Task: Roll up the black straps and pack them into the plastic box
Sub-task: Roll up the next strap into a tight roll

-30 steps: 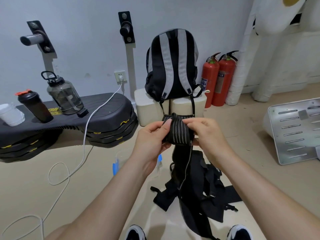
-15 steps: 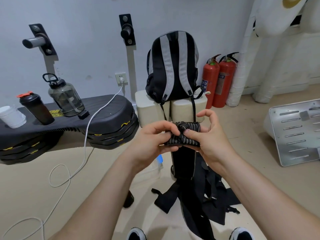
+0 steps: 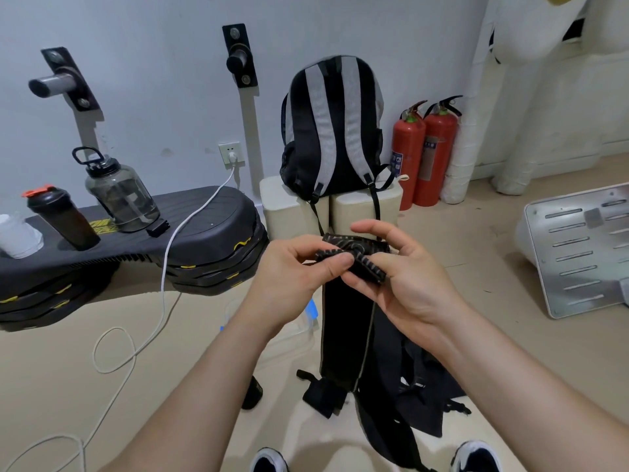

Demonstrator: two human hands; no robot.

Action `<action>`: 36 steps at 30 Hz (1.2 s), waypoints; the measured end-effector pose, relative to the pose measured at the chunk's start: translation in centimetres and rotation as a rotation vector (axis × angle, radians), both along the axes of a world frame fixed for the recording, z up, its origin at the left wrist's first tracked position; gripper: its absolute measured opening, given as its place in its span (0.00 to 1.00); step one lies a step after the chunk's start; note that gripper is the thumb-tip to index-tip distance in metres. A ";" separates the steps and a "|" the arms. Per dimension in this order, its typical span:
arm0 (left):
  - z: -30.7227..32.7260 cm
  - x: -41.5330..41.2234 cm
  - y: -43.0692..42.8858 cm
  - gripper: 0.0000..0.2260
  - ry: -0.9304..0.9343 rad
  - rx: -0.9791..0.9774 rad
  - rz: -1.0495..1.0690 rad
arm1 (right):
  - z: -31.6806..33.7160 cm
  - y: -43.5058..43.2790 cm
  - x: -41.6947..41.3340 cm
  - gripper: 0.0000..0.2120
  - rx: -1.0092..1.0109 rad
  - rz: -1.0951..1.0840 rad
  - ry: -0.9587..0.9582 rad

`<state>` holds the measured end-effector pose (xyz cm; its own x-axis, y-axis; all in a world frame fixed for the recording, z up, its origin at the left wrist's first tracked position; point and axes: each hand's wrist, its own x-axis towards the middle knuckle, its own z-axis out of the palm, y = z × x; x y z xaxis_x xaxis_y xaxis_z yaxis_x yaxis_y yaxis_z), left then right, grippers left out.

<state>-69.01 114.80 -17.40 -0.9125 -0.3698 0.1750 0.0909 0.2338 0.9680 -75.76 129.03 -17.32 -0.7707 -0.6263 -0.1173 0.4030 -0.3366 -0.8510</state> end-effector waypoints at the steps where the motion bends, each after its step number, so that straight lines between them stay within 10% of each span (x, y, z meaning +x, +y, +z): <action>1: -0.1 -0.1 0.0 0.01 -0.003 0.007 0.024 | 0.1 -0.1 0.0 0.15 0.003 -0.003 0.019; 8: -0.2 -0.2 0.3 0.06 -0.026 0.031 0.149 | -0.5 -0.5 0.4 0.08 0.176 -0.093 0.314; 19: -0.3 0.0 1.3 0.15 0.046 0.393 0.091 | 0.0 -0.1 0.4 0.07 0.189 -0.146 0.226; 26: 0.7 1.0 -0.3 0.14 -0.003 0.134 -0.213 | 0.9 0.5 -0.4 0.04 0.140 -0.102 -0.004; 36: -0.2 0.4 0.4 0.07 0.053 0.178 -0.017 | 1.0 0.4 0.4 0.18 0.085 -0.027 0.090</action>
